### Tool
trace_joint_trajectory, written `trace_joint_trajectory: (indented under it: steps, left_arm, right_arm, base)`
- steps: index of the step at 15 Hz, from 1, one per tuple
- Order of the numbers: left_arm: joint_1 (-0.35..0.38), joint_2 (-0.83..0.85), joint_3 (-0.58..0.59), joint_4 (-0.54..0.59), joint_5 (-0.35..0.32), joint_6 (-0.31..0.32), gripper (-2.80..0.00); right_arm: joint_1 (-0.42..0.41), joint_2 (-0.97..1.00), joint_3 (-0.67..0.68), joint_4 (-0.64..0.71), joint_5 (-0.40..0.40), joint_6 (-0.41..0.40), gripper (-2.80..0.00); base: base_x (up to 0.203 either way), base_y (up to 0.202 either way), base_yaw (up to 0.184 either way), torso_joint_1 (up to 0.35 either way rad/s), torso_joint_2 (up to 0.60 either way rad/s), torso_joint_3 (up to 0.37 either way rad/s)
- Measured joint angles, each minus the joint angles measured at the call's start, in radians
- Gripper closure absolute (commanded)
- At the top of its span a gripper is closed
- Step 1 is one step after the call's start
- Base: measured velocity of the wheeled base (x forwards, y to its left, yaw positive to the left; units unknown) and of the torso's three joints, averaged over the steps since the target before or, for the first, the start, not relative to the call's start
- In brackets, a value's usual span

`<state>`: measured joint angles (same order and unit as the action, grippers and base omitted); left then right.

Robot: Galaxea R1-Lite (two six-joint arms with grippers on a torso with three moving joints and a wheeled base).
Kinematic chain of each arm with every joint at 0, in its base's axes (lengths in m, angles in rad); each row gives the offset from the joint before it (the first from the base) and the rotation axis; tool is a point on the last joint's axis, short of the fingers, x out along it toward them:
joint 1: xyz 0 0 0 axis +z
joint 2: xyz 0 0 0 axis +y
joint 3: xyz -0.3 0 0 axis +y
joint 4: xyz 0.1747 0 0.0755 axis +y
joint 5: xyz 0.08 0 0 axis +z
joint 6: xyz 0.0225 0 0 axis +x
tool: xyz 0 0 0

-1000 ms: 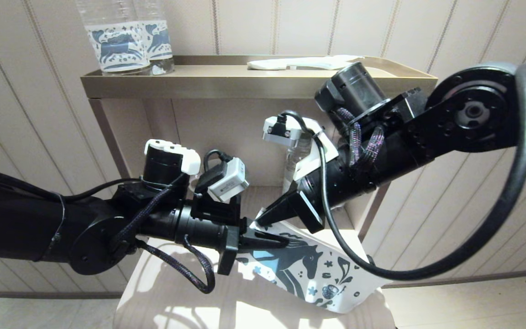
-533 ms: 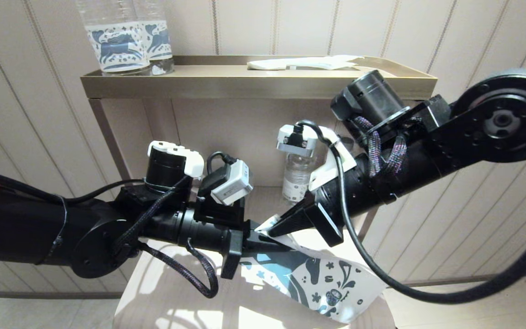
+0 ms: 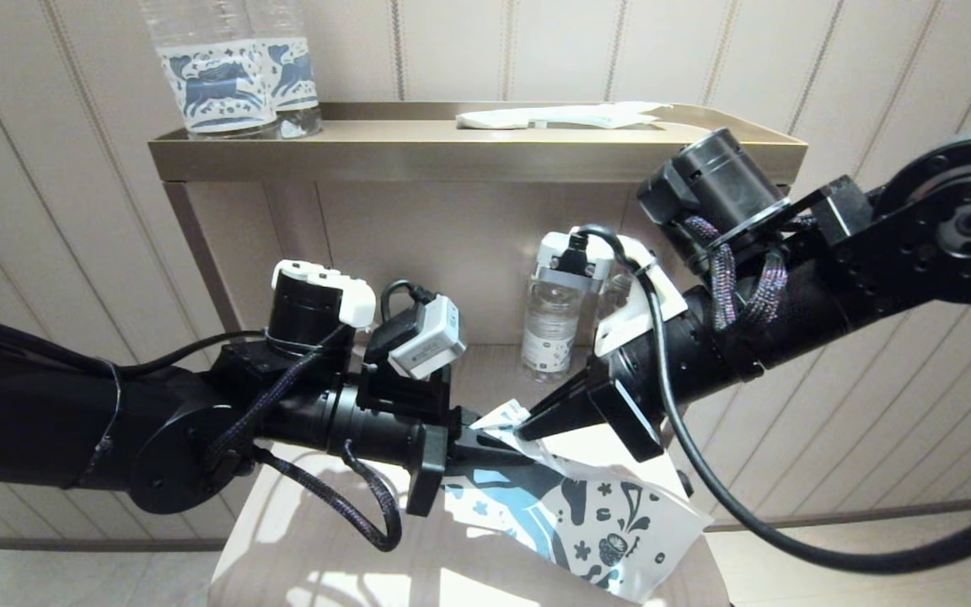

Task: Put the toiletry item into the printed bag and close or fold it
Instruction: Hand it to the other hand

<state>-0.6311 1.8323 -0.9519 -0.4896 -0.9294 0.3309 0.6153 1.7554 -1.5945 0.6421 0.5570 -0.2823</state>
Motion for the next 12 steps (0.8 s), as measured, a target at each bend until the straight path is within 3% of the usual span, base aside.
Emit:
trace_joint_trajectory:
  steps: [12]
  left_arm:
    - [0.000,-0.009,-0.002,0.000,0.002,0.001,0.00]
  right_arm:
    - [0.005,-0.017,0.022,-0.017,-0.003,0.002,0.00]
  base:
    - [0.000,0.000,0.000,0.000,0.00,0.000]
